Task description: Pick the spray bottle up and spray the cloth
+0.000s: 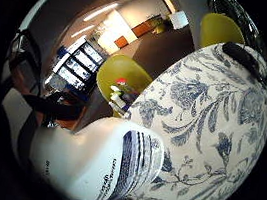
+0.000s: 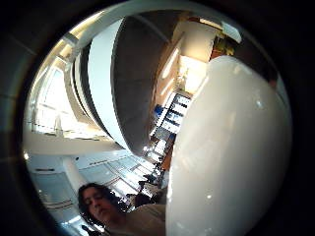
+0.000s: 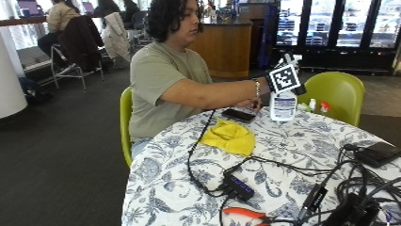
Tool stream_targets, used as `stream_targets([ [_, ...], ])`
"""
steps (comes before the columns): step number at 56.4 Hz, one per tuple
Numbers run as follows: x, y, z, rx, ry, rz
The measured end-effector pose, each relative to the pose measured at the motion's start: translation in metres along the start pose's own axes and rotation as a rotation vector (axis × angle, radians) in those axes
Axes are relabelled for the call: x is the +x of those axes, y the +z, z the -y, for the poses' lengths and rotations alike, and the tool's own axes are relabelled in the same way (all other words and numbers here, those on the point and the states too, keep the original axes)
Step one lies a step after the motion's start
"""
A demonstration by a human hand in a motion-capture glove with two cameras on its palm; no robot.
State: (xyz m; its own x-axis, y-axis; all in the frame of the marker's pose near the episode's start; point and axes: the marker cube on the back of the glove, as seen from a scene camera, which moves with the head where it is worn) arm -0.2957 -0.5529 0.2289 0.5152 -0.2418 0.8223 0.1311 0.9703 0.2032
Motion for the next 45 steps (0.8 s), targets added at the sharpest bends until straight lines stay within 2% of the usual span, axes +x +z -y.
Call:
stream_targets([
  [5,-0.010,0.002,0.006,0.050,0.009,0.032],
  [11,-0.009,-0.003,0.007,0.077,0.115,0.002],
  [16,-0.010,-0.019,-0.007,-0.006,0.192,0.003],
  [20,-0.013,-0.028,-0.011,-0.012,0.229,0.015],
  [26,-0.011,-0.054,-0.054,-0.195,0.239,-0.109],
  [45,-0.021,-0.163,-0.199,-0.410,0.200,-0.606],
])
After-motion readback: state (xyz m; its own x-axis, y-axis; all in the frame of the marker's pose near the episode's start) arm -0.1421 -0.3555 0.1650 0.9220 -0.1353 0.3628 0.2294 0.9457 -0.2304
